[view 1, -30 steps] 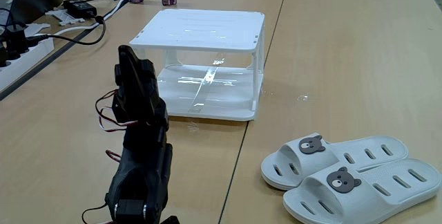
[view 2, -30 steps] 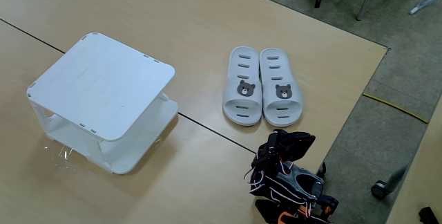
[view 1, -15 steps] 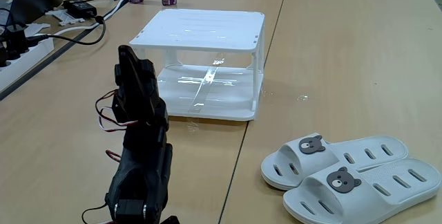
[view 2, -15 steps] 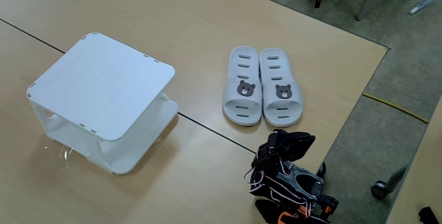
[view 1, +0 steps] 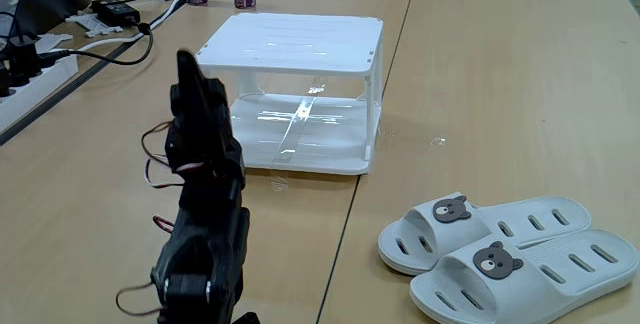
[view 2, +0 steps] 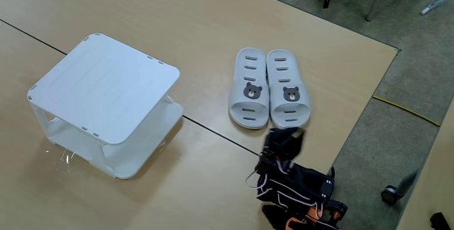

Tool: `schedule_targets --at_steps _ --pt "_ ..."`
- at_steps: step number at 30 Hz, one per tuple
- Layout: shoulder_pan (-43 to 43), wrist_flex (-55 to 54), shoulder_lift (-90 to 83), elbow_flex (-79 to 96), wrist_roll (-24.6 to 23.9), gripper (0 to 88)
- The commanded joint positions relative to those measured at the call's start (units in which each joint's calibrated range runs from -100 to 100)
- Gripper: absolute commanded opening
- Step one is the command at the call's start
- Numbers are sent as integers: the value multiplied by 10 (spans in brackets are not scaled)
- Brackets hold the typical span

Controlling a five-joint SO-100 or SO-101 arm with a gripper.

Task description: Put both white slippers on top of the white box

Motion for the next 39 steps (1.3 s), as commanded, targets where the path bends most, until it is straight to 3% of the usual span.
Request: schedule_targets --at_steps 1,14,24,27,39 --pt "4 -3 195 1 4 7" --pt "3 -3 884 -6 4 7" --pt "14 -3 1122 -53 4 7" --pt "58 -3 1174 -76 4 7" --pt "390 -3 1216 -146 4 7"
